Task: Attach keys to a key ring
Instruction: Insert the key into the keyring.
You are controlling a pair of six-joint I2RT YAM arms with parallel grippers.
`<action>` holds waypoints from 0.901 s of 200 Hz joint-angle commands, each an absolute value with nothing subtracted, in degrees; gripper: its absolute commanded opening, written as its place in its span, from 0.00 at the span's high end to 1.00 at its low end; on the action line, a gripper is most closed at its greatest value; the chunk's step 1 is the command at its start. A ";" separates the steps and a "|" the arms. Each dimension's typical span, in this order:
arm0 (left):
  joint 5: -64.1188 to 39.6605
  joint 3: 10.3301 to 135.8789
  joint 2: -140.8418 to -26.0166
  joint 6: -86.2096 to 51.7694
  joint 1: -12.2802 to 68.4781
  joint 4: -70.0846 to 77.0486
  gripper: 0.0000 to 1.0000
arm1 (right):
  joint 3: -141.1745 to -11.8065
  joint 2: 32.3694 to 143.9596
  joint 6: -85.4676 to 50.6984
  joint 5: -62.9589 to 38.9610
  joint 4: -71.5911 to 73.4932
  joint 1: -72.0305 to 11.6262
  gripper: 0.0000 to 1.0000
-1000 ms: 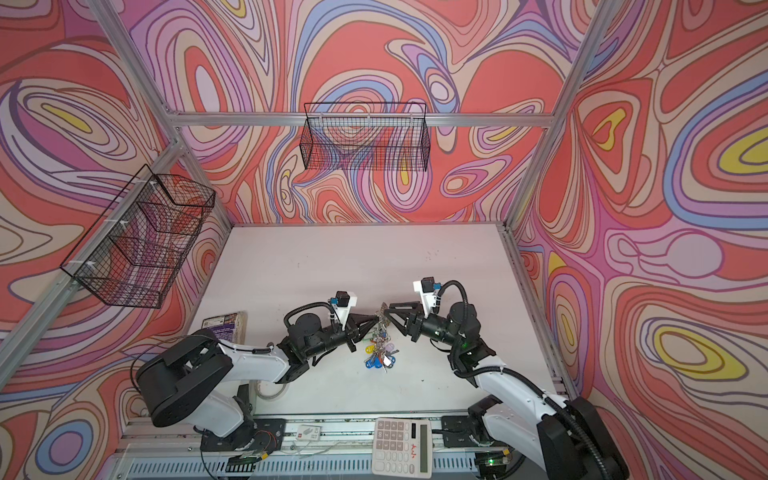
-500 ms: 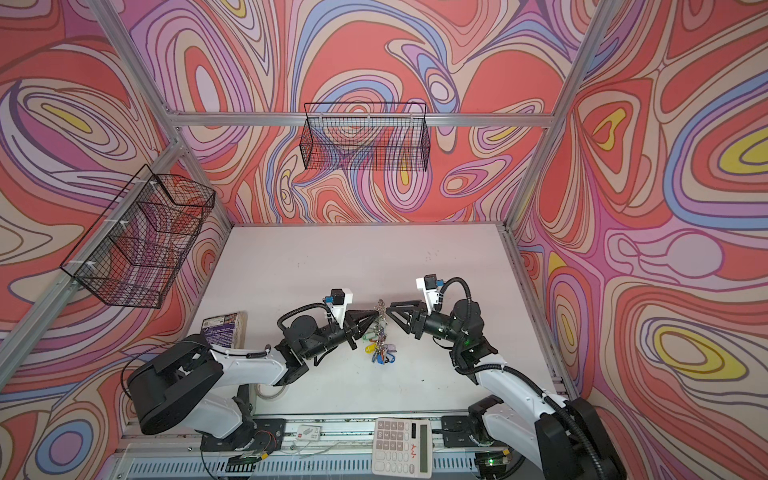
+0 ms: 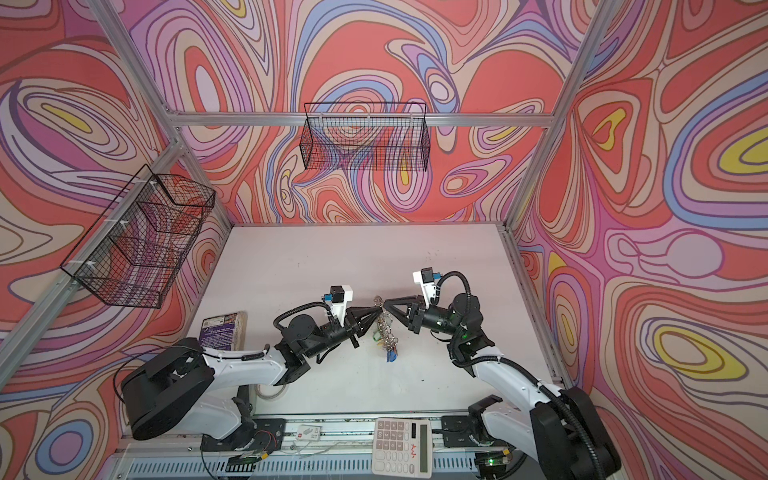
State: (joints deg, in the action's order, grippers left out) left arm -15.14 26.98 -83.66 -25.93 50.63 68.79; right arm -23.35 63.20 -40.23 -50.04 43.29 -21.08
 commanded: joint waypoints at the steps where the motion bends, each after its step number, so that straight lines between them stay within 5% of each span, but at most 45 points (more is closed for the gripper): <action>1: -14.95 29.01 -81.32 -25.73 50.81 75.14 1.00 | -23.97 63.78 -41.05 -50.94 45.75 -21.01 0.85; 85: -14.81 29.01 -80.52 -25.38 50.93 75.14 1.00 | -22.19 65.68 -41.34 -50.35 47.77 -21.01 0.75; 180: -14.15 29.00 -81.47 -25.29 50.90 75.15 1.00 | -19.80 66.09 -43.61 -52.37 51.94 -21.03 0.86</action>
State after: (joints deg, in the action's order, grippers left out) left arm -14.59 27.00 -82.56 -25.67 50.65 68.79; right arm -20.91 65.80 -42.78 -50.85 49.80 -21.08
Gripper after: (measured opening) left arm 0.047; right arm 0.142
